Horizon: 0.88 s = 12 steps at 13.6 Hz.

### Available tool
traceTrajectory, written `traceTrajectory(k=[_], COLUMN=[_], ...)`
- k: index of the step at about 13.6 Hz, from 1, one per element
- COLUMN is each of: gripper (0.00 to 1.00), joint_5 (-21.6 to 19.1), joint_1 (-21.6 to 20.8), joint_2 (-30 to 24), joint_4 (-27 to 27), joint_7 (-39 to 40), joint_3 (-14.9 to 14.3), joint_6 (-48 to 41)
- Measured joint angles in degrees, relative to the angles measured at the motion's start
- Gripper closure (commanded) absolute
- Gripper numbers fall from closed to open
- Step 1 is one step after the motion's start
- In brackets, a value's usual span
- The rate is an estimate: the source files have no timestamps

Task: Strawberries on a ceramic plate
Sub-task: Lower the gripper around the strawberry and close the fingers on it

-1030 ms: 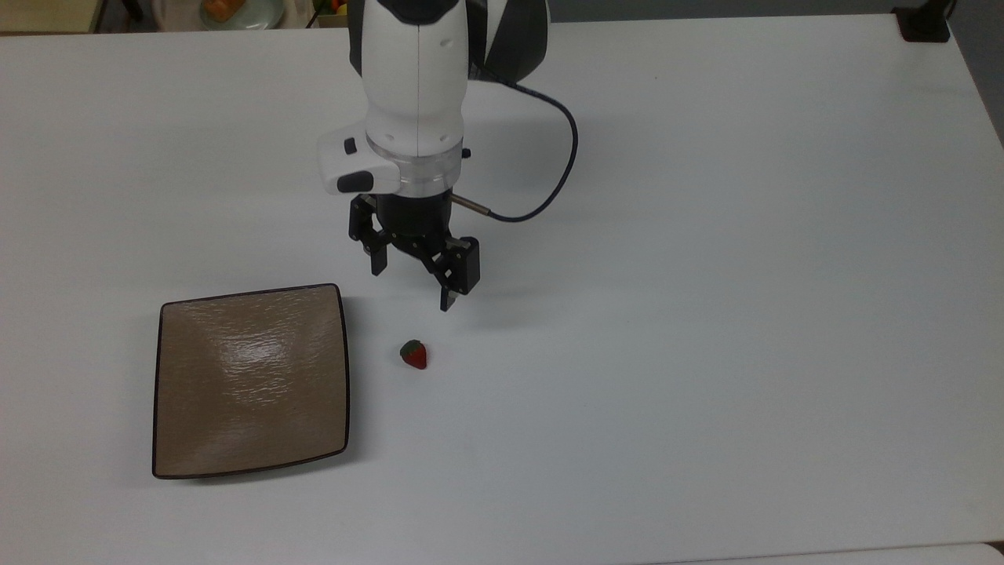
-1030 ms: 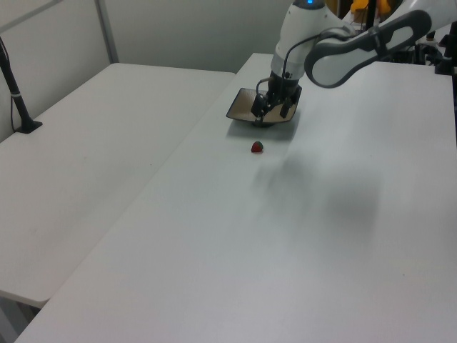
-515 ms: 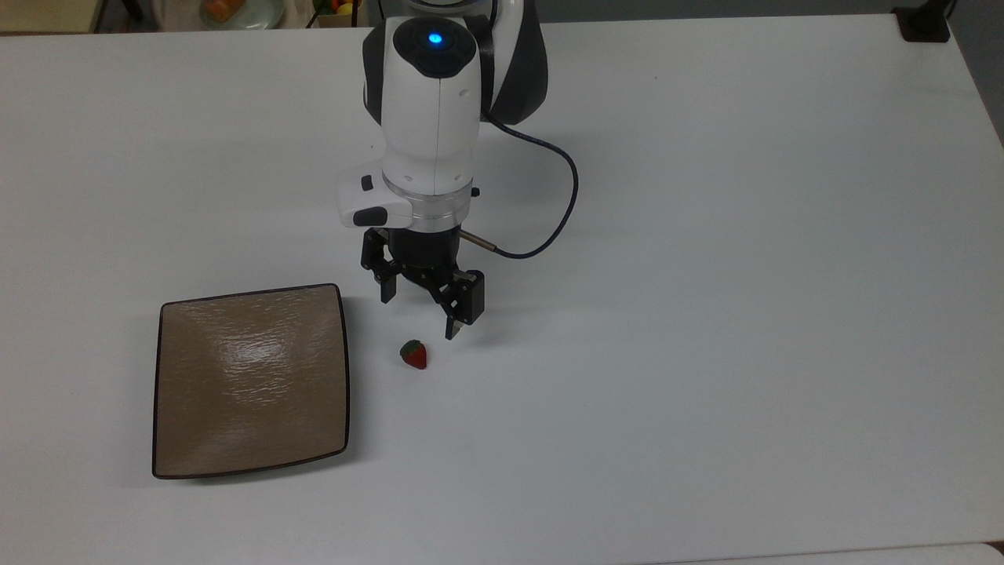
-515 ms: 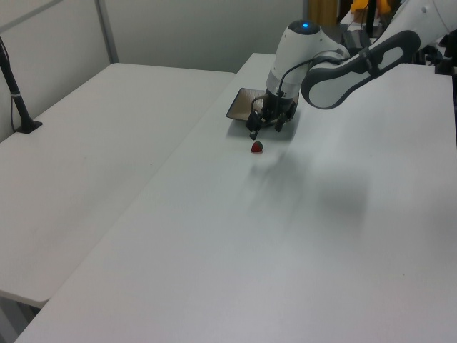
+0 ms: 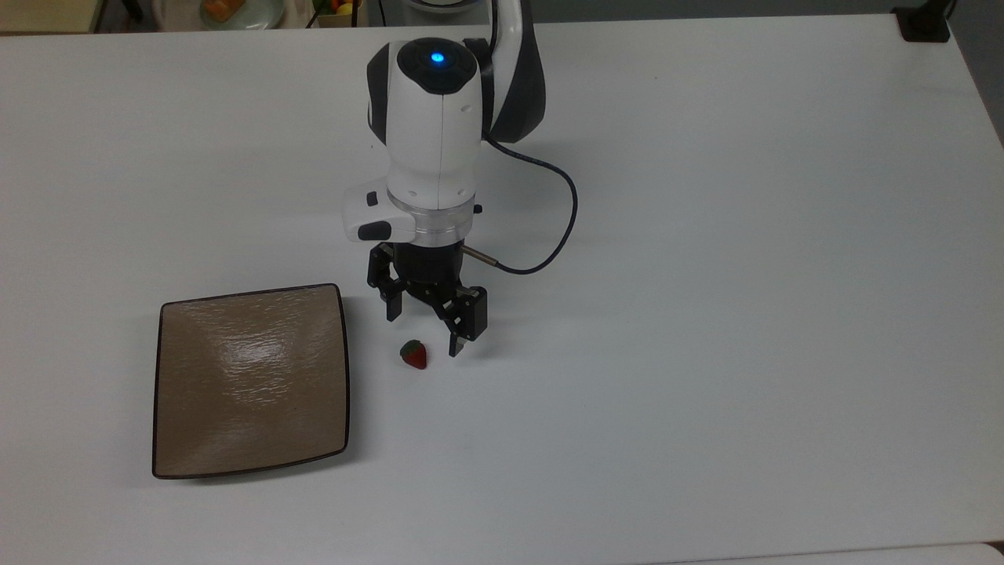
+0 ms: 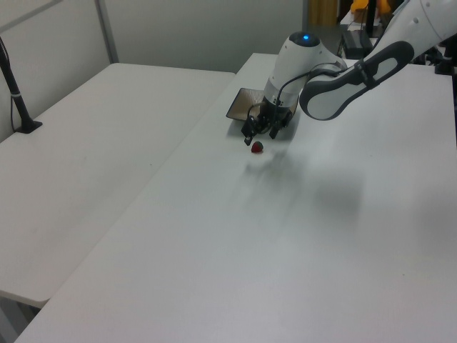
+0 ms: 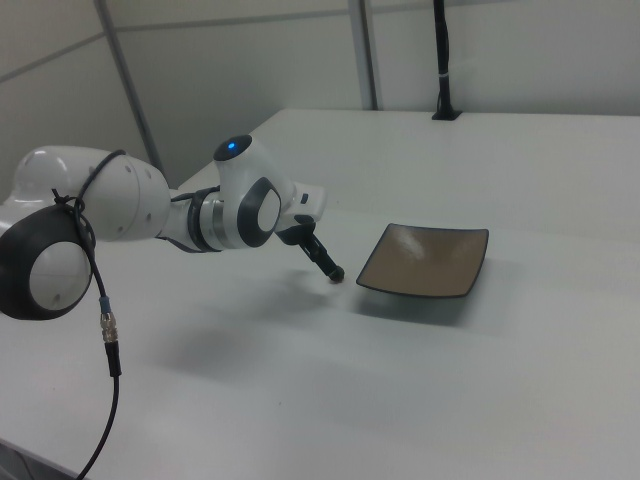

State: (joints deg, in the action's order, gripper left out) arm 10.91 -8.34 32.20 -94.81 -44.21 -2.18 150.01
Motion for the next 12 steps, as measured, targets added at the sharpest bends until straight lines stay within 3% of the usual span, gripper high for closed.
traceTrajectory(k=[7,9,11,12], gripper=[0.04,0.12,0.29,0.33], joint_5=[0.3,0.9,2.1,2.2], joint_1=[0.5,1.0,1.0,1.0], joint_2=[1.8,2.5,2.7,2.7], joint_4=[0.0,0.0,0.0,0.0], joint_7=[-0.1,-0.2,-0.2,-0.2], joint_3=[0.0,0.0,0.0,0.0], joint_6=[4.3,4.7,4.7,4.7])
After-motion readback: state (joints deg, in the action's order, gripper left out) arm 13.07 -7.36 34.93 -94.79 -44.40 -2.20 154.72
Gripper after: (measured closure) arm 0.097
